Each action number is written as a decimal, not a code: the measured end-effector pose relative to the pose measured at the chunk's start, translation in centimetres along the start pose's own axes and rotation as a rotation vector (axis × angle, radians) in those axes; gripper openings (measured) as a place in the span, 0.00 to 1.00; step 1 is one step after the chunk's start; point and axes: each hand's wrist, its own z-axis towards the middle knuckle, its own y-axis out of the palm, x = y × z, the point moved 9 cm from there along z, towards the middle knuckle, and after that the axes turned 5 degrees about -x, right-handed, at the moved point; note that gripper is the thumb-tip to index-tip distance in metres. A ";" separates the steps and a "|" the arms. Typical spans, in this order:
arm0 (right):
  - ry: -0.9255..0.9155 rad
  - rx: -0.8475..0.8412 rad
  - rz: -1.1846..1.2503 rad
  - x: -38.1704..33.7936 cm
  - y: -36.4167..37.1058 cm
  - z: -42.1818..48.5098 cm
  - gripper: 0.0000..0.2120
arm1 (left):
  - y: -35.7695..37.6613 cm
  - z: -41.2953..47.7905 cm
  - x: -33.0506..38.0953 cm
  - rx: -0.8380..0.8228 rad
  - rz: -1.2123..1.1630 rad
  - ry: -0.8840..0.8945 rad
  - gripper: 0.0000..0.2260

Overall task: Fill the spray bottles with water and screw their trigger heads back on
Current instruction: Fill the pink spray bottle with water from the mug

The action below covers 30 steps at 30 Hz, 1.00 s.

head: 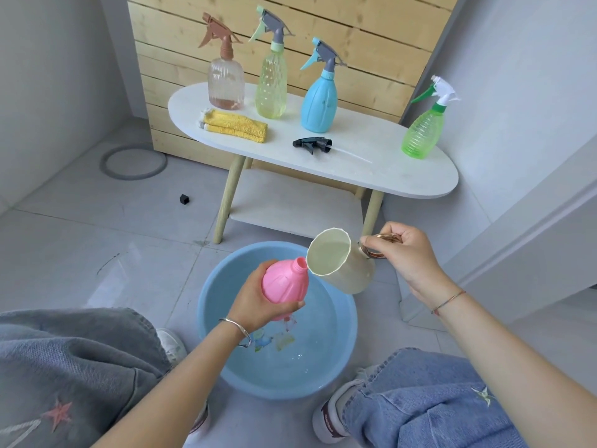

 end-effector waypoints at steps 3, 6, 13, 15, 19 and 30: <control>-0.002 0.009 -0.014 -0.1 -0.1 0.1 0.18 | 0.2 0.0 -0.1 -0.003 -0.024 0.002 0.34; -0.003 -0.003 -0.028 -0.2 -0.1 0.1 0.19 | 0.1 0.1 -0.3 0.006 -0.012 0.010 0.35; -0.021 0.008 -0.057 -0.6 -0.3 0.2 0.17 | 0.2 0.3 -0.8 0.015 0.014 0.019 0.35; -0.029 0.010 -0.068 -0.7 -0.4 0.2 0.16 | 0.1 0.3 -1.1 0.019 0.025 0.018 0.35; -0.045 0.021 -0.108 -1.0 -0.5 0.4 0.16 | 0.1 0.4 -1.6 0.028 0.026 0.009 0.35; -0.136 0.020 -0.259 -2.7 -0.3 0.1 0.16 | 0.3 0.8 -2.8 0.029 0.067 -0.003 0.36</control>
